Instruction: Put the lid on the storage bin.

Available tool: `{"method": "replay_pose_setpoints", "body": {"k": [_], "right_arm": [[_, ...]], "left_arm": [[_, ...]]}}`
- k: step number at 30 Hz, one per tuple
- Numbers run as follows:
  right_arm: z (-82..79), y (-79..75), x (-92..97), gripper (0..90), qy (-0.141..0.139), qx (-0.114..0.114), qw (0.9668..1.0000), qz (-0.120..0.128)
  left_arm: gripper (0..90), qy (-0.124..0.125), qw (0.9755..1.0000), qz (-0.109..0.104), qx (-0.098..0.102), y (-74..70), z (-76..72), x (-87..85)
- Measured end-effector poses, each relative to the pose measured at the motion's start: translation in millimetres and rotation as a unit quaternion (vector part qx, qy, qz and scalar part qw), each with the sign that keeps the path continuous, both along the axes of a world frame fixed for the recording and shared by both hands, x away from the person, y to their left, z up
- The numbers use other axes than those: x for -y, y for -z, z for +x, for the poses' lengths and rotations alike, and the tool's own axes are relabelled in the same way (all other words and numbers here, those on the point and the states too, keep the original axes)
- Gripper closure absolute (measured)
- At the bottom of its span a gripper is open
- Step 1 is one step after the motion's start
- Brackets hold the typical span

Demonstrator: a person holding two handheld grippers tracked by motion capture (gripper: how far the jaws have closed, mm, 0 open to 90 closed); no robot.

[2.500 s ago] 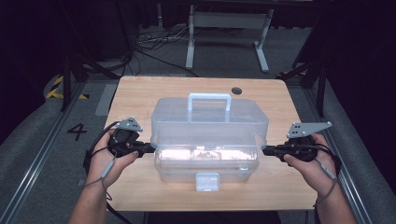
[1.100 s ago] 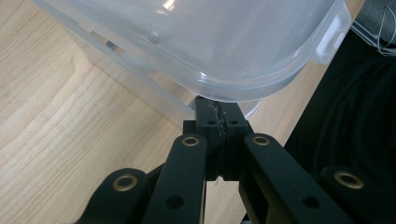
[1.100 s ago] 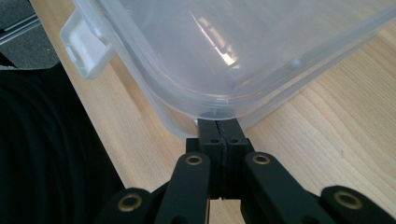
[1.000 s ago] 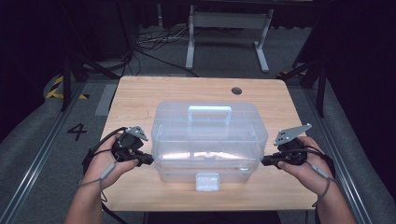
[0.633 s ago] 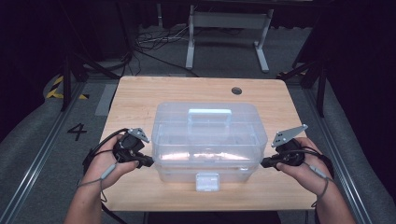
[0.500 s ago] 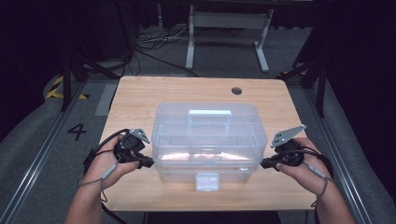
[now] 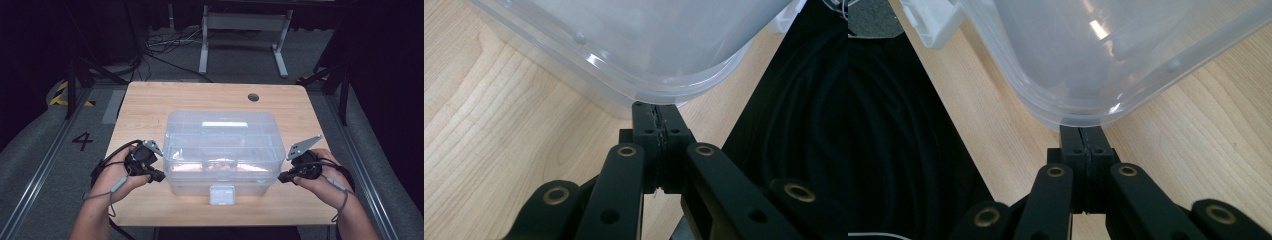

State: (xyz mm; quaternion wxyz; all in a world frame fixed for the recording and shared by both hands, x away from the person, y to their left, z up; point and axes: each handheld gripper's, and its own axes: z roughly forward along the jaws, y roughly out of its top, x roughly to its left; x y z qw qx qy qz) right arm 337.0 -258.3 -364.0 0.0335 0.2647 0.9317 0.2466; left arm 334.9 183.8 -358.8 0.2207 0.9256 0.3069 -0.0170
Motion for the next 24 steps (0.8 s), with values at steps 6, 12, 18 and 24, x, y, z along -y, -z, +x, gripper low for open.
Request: {"method": "replay_pose_setpoints", "body": {"k": [6, 12, 18, 24], "right_arm": [[0.5, 1.5, -0.3, 90.0, -0.002, -0.005, 1.0, -0.005], [0.0, 2.0, 0.1, 90.0, -0.003, -0.009, 0.9999, -0.008], [0.9, 4.0, -0.1, 90.0, -0.003, -0.015, 0.9998, -0.015], [2.0, 4.8, 1.6, 90.0, -0.005, -0.021, 0.9997, -0.013]], "left_arm": [[88.9, 0.002, 1.0, 0.006, -0.003, 1.6, 0.4, 1.0], [88.9, 0.002, 0.9999, 0.013, -0.008, 2.9, 0.2, 1.6], [88.7, 0.001, 0.9996, 0.026, -0.01, 4.1, 0.4, 4.2], [87.0, -0.005, 0.9996, 0.025, -0.013, 4.5, 0.4, 3.1]]}}
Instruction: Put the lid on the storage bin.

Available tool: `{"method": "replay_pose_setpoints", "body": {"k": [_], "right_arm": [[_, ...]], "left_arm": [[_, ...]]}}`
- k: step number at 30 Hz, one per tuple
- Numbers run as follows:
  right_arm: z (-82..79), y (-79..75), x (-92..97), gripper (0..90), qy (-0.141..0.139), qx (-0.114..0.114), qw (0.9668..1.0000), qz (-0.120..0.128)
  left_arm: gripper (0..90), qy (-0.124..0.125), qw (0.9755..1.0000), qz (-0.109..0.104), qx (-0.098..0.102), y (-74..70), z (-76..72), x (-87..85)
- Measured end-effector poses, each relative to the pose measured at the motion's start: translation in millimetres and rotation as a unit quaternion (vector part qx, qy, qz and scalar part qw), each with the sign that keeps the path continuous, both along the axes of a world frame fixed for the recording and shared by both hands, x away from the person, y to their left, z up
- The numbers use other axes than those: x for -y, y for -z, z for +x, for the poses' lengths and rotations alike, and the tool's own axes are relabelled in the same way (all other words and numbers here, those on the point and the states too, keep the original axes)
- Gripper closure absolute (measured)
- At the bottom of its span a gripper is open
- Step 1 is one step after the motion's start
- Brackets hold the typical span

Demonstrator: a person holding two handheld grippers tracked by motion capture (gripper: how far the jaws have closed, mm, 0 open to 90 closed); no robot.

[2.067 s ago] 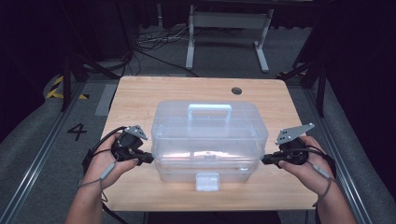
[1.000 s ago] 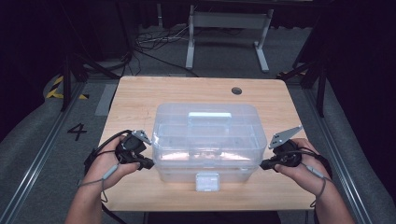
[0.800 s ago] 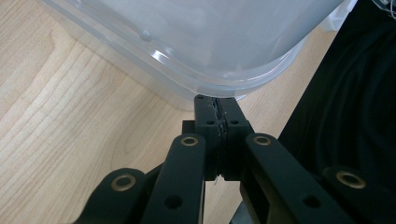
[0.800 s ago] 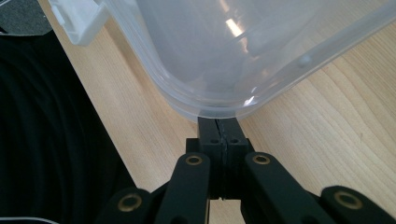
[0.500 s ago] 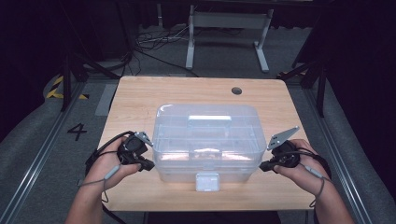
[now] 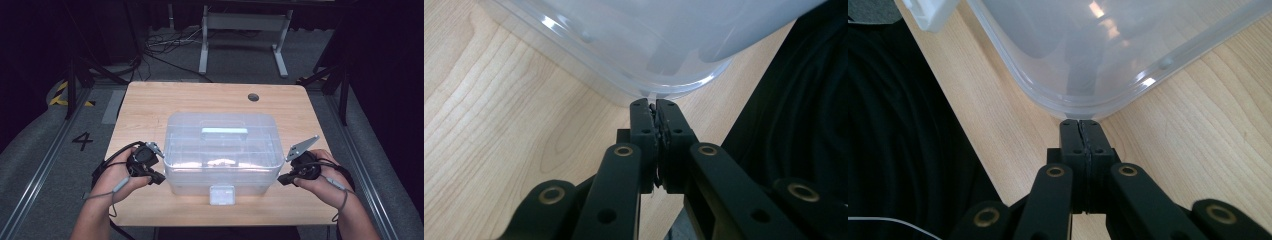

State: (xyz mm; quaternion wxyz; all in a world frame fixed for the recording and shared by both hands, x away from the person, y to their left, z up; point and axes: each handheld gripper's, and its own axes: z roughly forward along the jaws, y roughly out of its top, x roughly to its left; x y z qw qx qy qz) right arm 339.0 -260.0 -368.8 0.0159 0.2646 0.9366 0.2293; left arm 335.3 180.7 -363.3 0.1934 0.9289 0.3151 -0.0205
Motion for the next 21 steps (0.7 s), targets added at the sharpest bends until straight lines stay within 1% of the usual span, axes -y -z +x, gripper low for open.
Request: {"method": "replay_pose_setpoints", "body": {"k": [1, 5, 6, 8, 9, 12, 13, 14, 15, 17, 18, 21], "right_arm": [[0.4, 0.3, 0.6, 90.0, -0.001, -0.001, 1.0, 0.002], [0.8, -1.1, 2.3, 90.0, -0.001, -0.001, 1.0, 0.004], [0.5, -2.5, 3.4, 90.0, -0.001, -0.001, 1.0, 0.005], [-0.1, -7.5, 7.6, 90.0, -0.001, 0.002, 1.0, 0.008], [0.4, -10.0, 10.2, 90.0, -0.002, 0.006, 0.9999, 0.014], [2.8, -16.3, 16.9, 90.0, 0.01, 0.019, 0.9995, 0.024], [3.8, -18.8, 19.8, 90.0, 0.015, 0.023, 0.9991, 0.031], [4.3, -20.4, 21.6, 90.0, 0.016, 0.024, 0.999, 0.033], [5.2, -22.6, 24.0, 90.0, 0.018, 0.03, 0.9985, 0.042], [7.1, -25.5, 26.9, 90.0, 0.021, 0.039, 0.9976, 0.054], [7.7, -26.2, 27.4, 89.5, 0.022, 0.041, 0.9974, 0.056], [12.0, -28.2, 29.4, 87.8, 0.037, 0.055, 0.995, 0.074]], "left_arm": [[87.1, 0.0, 1.0, 0.001, 0.001, -0.2, -0.7, 0.5], [85.7, -0.003, 1.0, -0.007, 0.001, -0.9, -2.4, -2.3], [85.7, -0.007, 0.9999, -0.015, 0.002, -2.0, -3.7, -5.6], [84.7, -0.018, 0.9996, -0.022, 0.004, -4.2, -5.3, -9.1], [84.5, -0.022, 0.9995, -0.02, 0.005, -5.3, -6.0, -9.8], [84.1, -0.041, 0.9985, -0.032, 0.017, -10.4, -8.0, -15.8], [84.1, -0.043, 0.9982, -0.037, 0.02, -11.4, -8.1, -17.6], [84.2, -0.05, 0.9975, -0.045, 0.023, -12.9, -8.8, -20.1], [84.2, -0.055, 0.9969, -0.049, 0.026, -13.6, -9.0, -21.7], [83.7, -0.072, 0.9948, -0.062, 0.036, -16.2, -9.2, -26.1], [82.9, -0.082, 0.9932, -0.071, 0.043, -17.8, -9.0, -28.5], [82.3, -0.101, 0.989, -0.088, 0.063, -21.0, -7.6, -32.2]]}}
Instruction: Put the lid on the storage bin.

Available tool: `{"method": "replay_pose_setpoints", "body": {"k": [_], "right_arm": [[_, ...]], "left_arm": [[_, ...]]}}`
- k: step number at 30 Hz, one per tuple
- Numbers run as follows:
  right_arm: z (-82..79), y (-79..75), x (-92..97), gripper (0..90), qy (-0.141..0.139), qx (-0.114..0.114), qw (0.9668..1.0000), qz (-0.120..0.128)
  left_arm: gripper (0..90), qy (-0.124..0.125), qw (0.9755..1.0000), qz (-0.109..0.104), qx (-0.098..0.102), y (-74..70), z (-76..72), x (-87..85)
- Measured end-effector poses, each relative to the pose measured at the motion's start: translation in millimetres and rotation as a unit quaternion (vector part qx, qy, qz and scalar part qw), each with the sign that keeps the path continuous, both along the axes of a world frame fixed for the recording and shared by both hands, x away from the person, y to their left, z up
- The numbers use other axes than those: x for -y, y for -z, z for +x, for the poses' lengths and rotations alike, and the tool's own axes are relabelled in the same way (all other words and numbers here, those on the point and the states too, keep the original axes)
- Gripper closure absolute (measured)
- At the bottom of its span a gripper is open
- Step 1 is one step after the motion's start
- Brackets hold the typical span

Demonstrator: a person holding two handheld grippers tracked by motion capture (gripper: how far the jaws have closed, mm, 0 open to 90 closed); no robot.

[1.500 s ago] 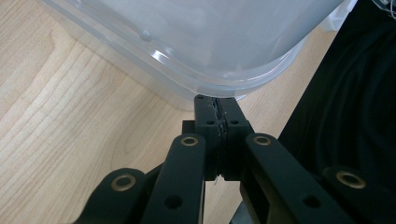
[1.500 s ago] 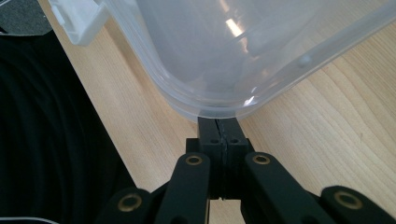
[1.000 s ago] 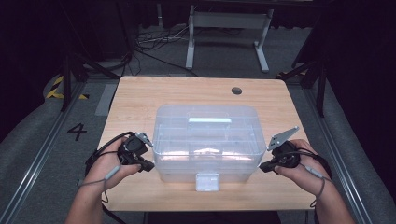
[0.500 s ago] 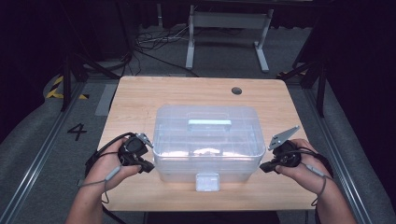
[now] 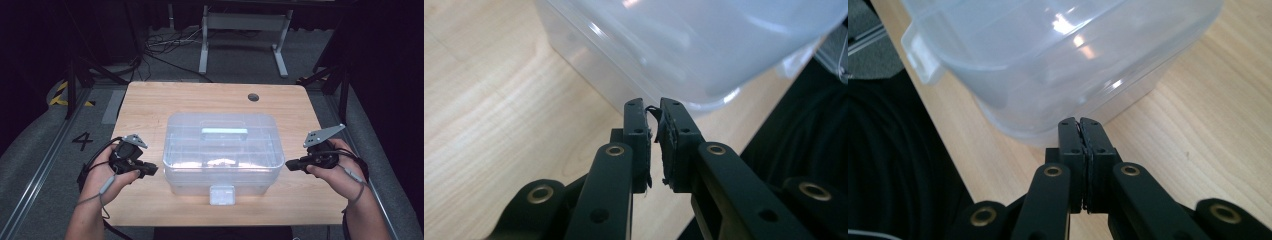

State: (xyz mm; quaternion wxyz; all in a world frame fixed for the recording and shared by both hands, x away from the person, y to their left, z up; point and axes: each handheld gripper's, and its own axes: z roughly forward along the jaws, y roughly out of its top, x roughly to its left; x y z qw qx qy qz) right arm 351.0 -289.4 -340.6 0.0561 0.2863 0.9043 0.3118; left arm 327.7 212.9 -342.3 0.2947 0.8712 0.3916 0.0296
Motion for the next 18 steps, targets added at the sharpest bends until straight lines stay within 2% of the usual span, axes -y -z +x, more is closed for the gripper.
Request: {"method": "replay_pose_setpoints", "body": {"k": [2, 3, 4, 5, 7, 8, 10, 11, 12, 13, 15, 16, 17, 18], "right_arm": [[2.8, -0.8, 2.2, 86.6, 0.012, 0.009, 0.9997, 0.017], [2.8, -0.8, 2.2, 86.6, 0.012, 0.009, 0.9997, 0.017], [4.2, -1.0, 3.7, 85.7, 0.018, 0.013, 0.9994, 0.026], [6.8, -0.7, 7.4, 85.3, 0.031, 0.025, 0.9983, 0.043], [10.8, -0.2, 16.0, 81.6, 0.053, 0.049, 0.9956, 0.059], [12.6, 0.0, 20.7, 81.2, 0.064, 0.057, 0.9938, 0.071], [14.7, 1.2, 26.4, 78.3, 0.074, 0.06, 0.9921, 0.081], [16.2, 2.1, 30.2, 77.5, 0.084, 0.07, 0.9904, 0.085], [16.2, 2.1, 30.2, 77.5, 0.084, 0.07, 0.9904, 0.085], [17.1, 2.9, 32.5, 75.9, 0.09, 0.071, 0.9898, 0.085], [21.2, 7.5, 39.2, 66.2, 0.105, 0.083, 0.987, 0.089], [24.4, 10.7, 43.3, 62.9, 0.111, 0.092, 0.9856, 0.088], [27.6, 14.1, 46.9, 60.6, 0.113, 0.094, 0.9857, 0.083], [31.7, 19.5, 51.5, 58.8, 0.117, 0.095, 0.9851, 0.083]], "left_arm": [[82.0, -0.017, 0.9997, -0.012, 0.014, -1.5, 1.6, -2.5], [81.8, -0.017, 0.9997, -0.012, 0.014, -1.5, 1.6, -2.5], [81.8, -0.028, 0.999, -0.019, 0.028, -2.3, 3.3, -4.8], [81.5, -0.038, 0.9984, -0.024, 0.035, -2.4, 4.9, -6.3], [78.8, -0.053, 0.9968, -0.028, 0.053, 0.3, 10.1, -8.4], [78.7, -0.057, 0.9964, -0.031, 0.054, 1.8, 11.7, -8.8], [77.5, -0.067, 0.9945, -0.042, 0.069, 5.6, 18.0, -12.2], [76.9, -0.073, 0.9937, -0.045, 0.072, 6.8, 19.4, -12.6], [75.0, -0.073, 0.9937, -0.045, 0.072, 6.8, 19.4, -12.6], [75.0, -0.081, 0.9922, -0.05, 0.081, 8.8, 22.5, -14.1], [67.1, -0.096, 0.9882, -0.058, 0.104, 13.3, 28.8, -17.3], [62.0, -0.097, 0.987, -0.054, 0.116, 15.6, 31.9, -18.5], [54.9, -0.097, 0.9852, -0.05, 0.132, 19.3, 35.2, -18.9], [50.8, -0.099, 0.9828, -0.047, 0.149, 23.0, 38.6, -19.6]]}}
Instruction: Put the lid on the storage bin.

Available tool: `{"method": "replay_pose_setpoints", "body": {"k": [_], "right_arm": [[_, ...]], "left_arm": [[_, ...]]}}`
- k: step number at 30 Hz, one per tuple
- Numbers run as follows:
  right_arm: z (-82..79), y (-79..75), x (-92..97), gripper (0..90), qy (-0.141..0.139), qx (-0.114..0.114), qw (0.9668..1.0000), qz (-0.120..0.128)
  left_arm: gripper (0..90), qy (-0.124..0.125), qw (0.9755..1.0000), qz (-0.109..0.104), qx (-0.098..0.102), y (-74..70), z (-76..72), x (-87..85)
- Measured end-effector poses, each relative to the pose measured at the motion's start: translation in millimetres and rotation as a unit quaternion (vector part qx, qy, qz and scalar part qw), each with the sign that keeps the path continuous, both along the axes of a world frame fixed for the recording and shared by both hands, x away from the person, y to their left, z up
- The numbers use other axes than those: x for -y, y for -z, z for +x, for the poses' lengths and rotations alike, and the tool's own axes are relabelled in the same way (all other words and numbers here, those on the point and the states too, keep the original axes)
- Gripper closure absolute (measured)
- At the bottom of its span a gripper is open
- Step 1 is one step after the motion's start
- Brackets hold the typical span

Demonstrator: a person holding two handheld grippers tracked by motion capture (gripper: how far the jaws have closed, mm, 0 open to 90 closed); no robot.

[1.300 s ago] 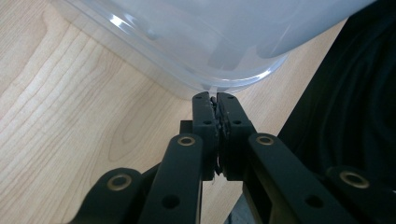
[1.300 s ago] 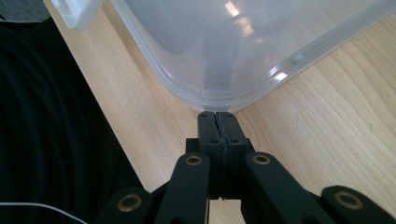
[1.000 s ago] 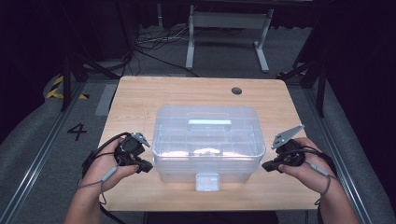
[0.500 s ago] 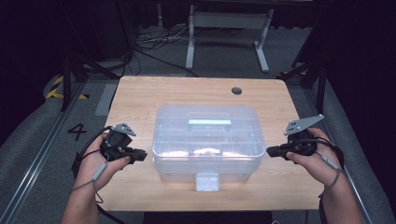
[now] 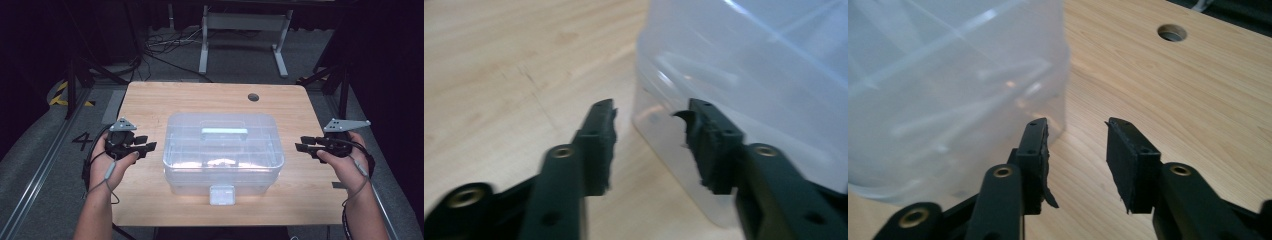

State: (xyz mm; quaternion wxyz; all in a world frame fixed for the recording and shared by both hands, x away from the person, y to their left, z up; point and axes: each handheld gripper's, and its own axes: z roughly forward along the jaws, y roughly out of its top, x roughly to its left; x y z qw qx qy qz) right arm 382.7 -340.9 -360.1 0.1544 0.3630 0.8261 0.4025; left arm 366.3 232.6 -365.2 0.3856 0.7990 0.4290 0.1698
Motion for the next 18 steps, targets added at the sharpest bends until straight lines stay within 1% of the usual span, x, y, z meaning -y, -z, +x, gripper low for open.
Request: {"method": "replay_pose_setpoints", "body": {"k": [1, 2, 4, 5, 6, 10, 11, 13, 16, 18], "right_arm": [[4.3, 6.0, 5.1, 56.3, 0.007, 0.0, 1.0, 0.004], [6.9, 9.9, 8.2, 54.9, 0.011, -0.001, 0.9999, 0.008], [12.4, 19.0, 15.3, 52.6, 0.023, -0.003, 0.9997, 0.006], [15.0, 22.9, 18.4, 51.7, 0.027, -0.002, 0.9996, 0.003], [17.0, 26.4, 20.8, 51.1, 0.028, -0.005, 0.9996, 0.003], [24.7, 38.5, 25.4, 47.4, 0.028, -0.01, 0.9995, 0.013], [26.3, 40.6, 25.6, 46.8, 0.026, -0.009, 0.9995, 0.011], [29.5, 46.3, 25.8, 46.1, 0.024, -0.016, 0.9996, 0.008], [33.8, 54.6, 26.7, 45.1, 0.026, -0.015, 0.9995, 0.012], [36.3, 59.9, 28.3, 44.0, 0.03, -0.012, 0.9993, 0.019]], "left_arm": [[46.6, -0.006, 1.0, 0.001, 0.006, 2.1, 1.9, -0.6], [44.5, -0.016, 0.9998, 0.002, 0.01, 4.9, 4.5, -1.5], [41.8, -0.031, 0.9993, 0.007, 0.02, 10.1, 9.4, -4.9], [40.6, -0.038, 0.9991, 0.006, 0.02, 13.1, 11.6, -6.7], [39.0, -0.041, 0.999, 0.006, 0.018, 16.3, 13.7, -8.6], [38.7, -0.047, 0.9988, 0.007, 0.011, 28.6, 19.8, -13.6], [38.4, -0.049, 0.9987, 0.007, 0.007, 32.3, 21.2, -14.7], [38.2, -0.054, 0.9985, 0.009, 0.001, 36.8, 22.5, -15.9], [37.4, -0.064, 0.9977, 0.02, -0.008, 43.8, 23.4, -16.3], [37.0, -0.064, 0.9977, 0.02, -0.011, 48.0, 24.4, -16.3]]}}
